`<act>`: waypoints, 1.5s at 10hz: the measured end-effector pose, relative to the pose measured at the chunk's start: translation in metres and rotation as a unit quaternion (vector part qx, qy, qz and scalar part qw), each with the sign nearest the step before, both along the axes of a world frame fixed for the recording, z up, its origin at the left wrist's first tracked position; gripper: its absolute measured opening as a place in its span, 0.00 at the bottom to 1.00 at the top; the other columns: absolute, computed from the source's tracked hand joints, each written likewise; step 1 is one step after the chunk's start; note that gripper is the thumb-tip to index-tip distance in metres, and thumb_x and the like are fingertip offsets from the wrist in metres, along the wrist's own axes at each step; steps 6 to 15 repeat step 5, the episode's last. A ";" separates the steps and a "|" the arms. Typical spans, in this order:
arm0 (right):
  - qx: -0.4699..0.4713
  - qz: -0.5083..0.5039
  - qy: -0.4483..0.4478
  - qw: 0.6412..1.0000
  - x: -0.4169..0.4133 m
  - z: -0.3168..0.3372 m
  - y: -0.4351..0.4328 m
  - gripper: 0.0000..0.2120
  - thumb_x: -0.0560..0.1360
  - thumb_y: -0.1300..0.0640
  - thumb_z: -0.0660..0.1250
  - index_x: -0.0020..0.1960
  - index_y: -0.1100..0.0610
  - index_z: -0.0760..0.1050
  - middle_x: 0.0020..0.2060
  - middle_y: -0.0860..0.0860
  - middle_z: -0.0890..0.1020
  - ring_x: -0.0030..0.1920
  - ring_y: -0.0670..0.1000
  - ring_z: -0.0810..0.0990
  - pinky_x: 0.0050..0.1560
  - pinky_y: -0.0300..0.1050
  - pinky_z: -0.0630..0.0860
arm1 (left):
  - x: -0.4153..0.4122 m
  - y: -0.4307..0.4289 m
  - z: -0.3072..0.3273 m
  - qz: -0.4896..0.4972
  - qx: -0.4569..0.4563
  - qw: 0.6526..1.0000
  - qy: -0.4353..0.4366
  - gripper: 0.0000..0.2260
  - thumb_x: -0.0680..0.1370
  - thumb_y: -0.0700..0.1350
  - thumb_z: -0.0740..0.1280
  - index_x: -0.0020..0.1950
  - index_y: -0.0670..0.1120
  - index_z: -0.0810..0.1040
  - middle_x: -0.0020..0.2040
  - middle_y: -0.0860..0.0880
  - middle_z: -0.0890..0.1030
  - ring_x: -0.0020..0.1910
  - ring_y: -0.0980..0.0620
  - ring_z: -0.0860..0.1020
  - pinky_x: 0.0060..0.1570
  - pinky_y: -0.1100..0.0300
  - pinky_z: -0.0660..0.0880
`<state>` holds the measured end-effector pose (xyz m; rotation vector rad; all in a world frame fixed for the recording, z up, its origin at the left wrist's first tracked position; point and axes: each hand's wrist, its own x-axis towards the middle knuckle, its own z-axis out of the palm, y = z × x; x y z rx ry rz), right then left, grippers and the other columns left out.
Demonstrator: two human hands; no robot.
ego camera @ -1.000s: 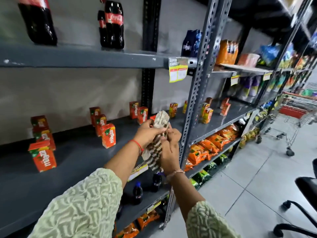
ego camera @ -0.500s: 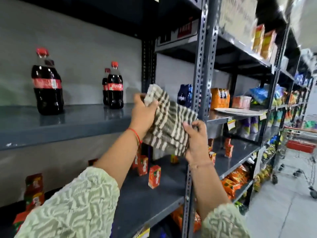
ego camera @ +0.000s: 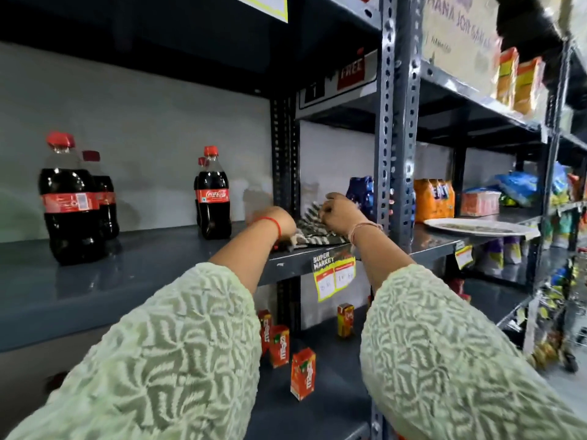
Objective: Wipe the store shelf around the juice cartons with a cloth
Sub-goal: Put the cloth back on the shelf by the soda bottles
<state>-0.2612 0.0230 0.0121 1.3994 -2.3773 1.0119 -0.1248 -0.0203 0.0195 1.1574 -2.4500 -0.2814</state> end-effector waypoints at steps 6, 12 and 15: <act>0.087 0.034 0.062 0.994 0.034 -0.002 0.013 0.20 0.81 0.54 0.50 0.69 0.61 0.65 0.71 0.61 0.68 0.70 0.59 0.66 0.71 0.50 0.62 | 0.018 0.012 -0.004 -0.049 -0.019 0.998 -0.016 0.18 0.80 0.44 0.50 0.67 0.38 0.64 0.69 0.36 0.67 0.66 0.38 0.66 0.65 0.51 0.63; 0.087 0.034 0.062 0.994 0.034 -0.002 0.013 0.20 0.81 0.54 0.50 0.69 0.61 0.65 0.71 0.61 0.68 0.70 0.59 0.66 0.71 0.50 0.62 | 0.018 0.012 -0.004 -0.049 -0.019 0.998 -0.016 0.18 0.80 0.44 0.50 0.67 0.38 0.64 0.69 0.36 0.67 0.66 0.38 0.66 0.65 0.51 0.63; 0.087 0.034 0.062 0.994 0.034 -0.002 0.013 0.20 0.81 0.54 0.50 0.69 0.61 0.65 0.71 0.61 0.68 0.70 0.59 0.66 0.71 0.50 0.62 | 0.018 0.012 -0.004 -0.049 -0.019 0.998 -0.016 0.18 0.80 0.44 0.50 0.67 0.38 0.64 0.69 0.36 0.67 0.66 0.38 0.66 0.65 0.51 0.63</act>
